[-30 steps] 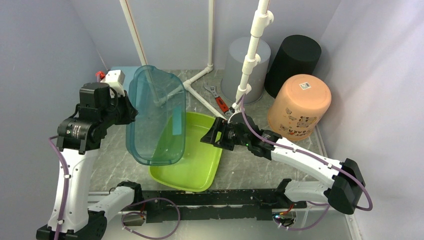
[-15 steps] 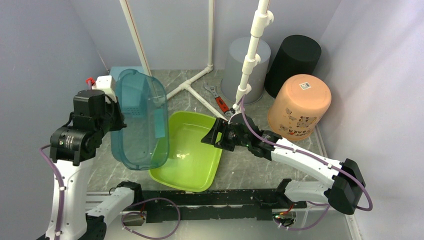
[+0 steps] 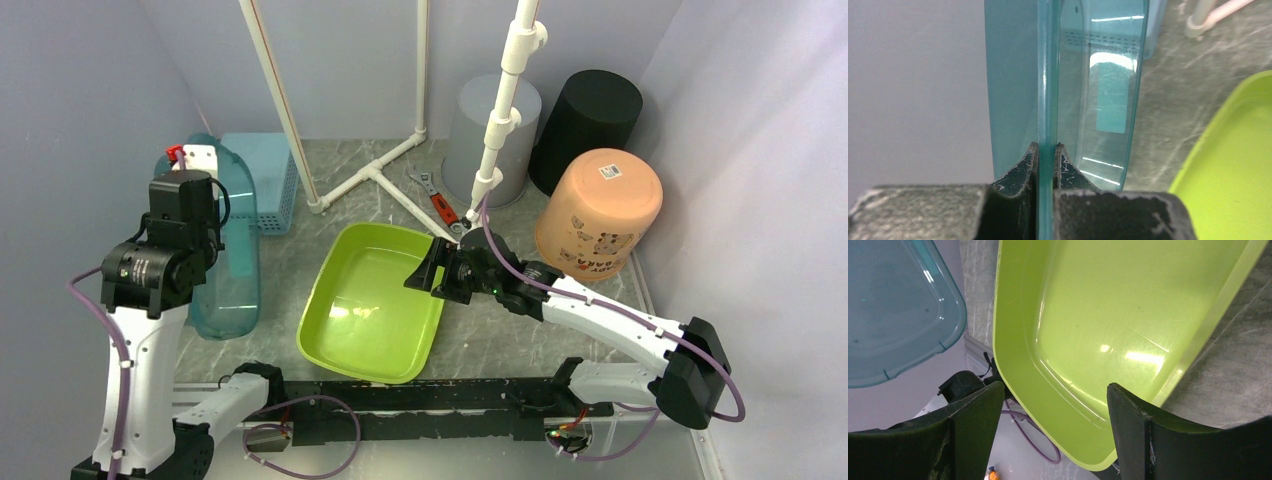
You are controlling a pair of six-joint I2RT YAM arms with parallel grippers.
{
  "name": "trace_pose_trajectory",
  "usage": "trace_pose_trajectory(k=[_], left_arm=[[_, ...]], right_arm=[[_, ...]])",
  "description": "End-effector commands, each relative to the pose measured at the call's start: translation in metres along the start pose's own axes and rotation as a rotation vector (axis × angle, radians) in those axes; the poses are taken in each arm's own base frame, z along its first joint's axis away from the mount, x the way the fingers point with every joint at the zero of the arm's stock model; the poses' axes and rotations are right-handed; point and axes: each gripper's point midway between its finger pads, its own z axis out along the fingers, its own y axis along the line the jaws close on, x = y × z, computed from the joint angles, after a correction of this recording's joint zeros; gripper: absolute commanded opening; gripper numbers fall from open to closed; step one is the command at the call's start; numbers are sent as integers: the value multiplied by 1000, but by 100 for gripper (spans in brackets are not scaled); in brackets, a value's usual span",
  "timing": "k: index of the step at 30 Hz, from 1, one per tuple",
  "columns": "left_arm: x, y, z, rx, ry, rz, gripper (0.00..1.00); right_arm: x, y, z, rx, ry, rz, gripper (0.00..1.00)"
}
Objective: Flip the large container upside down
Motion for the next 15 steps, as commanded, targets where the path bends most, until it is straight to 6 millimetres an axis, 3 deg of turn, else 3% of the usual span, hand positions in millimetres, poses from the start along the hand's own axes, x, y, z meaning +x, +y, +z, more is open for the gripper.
trace_pose_trajectory(k=[1, 7, 15], left_arm=[[-12, 28, 5, -158, -34, 112, 3], [-1, 36, 26, -272, 9, 249, 3], [25, 25, 49, -289, 63, 322, 3]], right_arm=[[-6, 12, -3, -27, -19, -26, 79], [-6, 13, 1, -25, -9, -28, 79], [-4, 11, 2, -20, -3, -25, 79]])
